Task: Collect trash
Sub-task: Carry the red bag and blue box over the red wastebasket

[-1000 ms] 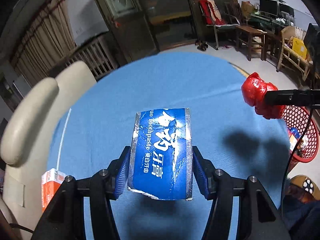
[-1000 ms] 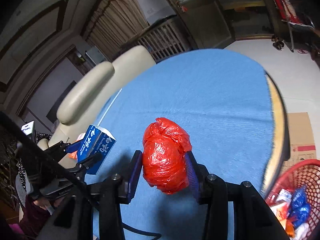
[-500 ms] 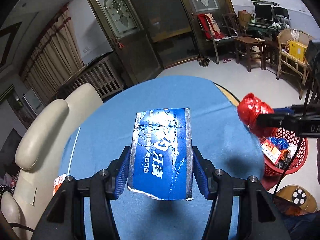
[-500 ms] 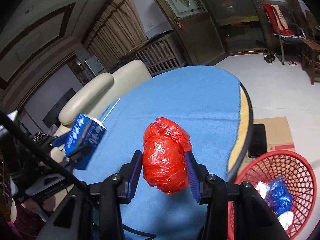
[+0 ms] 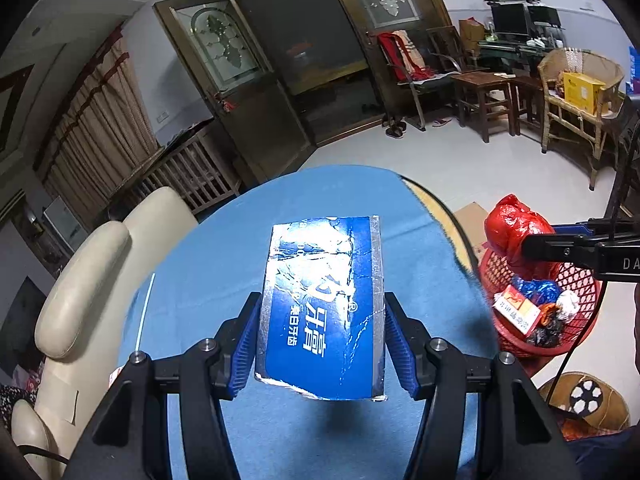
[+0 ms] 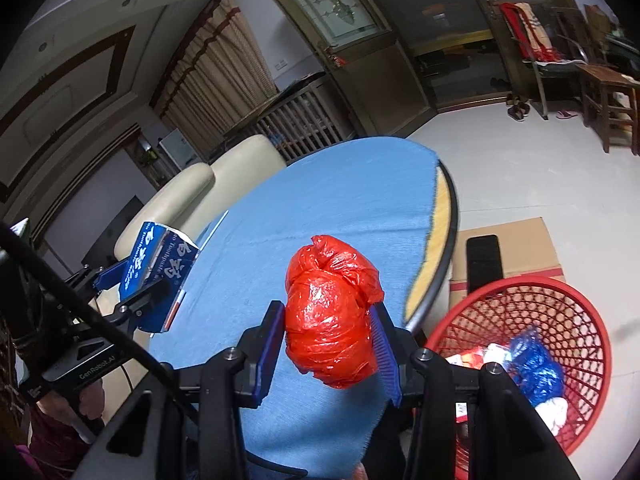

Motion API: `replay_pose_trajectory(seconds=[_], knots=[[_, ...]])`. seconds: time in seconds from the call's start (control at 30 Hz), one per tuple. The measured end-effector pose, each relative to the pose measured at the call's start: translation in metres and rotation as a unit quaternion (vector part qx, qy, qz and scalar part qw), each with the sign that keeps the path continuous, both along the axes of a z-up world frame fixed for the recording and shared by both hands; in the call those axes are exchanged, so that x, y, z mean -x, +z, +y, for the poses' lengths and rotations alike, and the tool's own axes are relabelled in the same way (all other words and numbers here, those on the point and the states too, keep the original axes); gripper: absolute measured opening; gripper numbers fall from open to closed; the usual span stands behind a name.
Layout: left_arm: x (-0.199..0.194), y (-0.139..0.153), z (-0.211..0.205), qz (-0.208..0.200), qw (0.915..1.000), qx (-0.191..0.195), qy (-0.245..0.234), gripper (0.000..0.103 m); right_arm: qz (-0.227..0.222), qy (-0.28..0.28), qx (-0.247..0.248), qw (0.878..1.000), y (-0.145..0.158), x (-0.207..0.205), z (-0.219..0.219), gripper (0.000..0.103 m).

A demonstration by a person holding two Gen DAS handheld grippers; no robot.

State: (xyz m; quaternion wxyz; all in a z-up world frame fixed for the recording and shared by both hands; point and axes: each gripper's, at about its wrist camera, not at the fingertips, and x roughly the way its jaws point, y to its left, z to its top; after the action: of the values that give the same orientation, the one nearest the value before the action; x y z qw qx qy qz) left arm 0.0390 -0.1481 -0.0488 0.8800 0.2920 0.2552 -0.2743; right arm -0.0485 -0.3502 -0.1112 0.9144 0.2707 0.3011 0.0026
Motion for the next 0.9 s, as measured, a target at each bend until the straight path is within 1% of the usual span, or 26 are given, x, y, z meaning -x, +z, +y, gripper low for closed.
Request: replay_pose_trajectory(seconds=[0.3,0.57,0.7,0.9], knots=[[0.019,0.004,-0.038,-0.006,0.9995,-0.006,-0.032,0.06,-0.006,-0.037,-0.007,0.999,-0.001,0.039,-0.031,0.046],[0.032,0.003,-0.071,0.0,0.9983,-0.011,-0.058,0.06,-0.015,-0.073,-0.018,0.997,-0.002,0.071,-0.06,0.046],[0.034,0.002,-0.083,0.016,0.9975,-0.006,-0.069,0.06,-0.016,-0.091,-0.026,0.995,-0.003,0.083,-0.073,0.046],[0.033,-0.003,-0.103,0.063,0.9943,0.009,-0.085,0.06,-0.021,-0.115,-0.039,0.992,-0.002,0.096,-0.089,0.046]])
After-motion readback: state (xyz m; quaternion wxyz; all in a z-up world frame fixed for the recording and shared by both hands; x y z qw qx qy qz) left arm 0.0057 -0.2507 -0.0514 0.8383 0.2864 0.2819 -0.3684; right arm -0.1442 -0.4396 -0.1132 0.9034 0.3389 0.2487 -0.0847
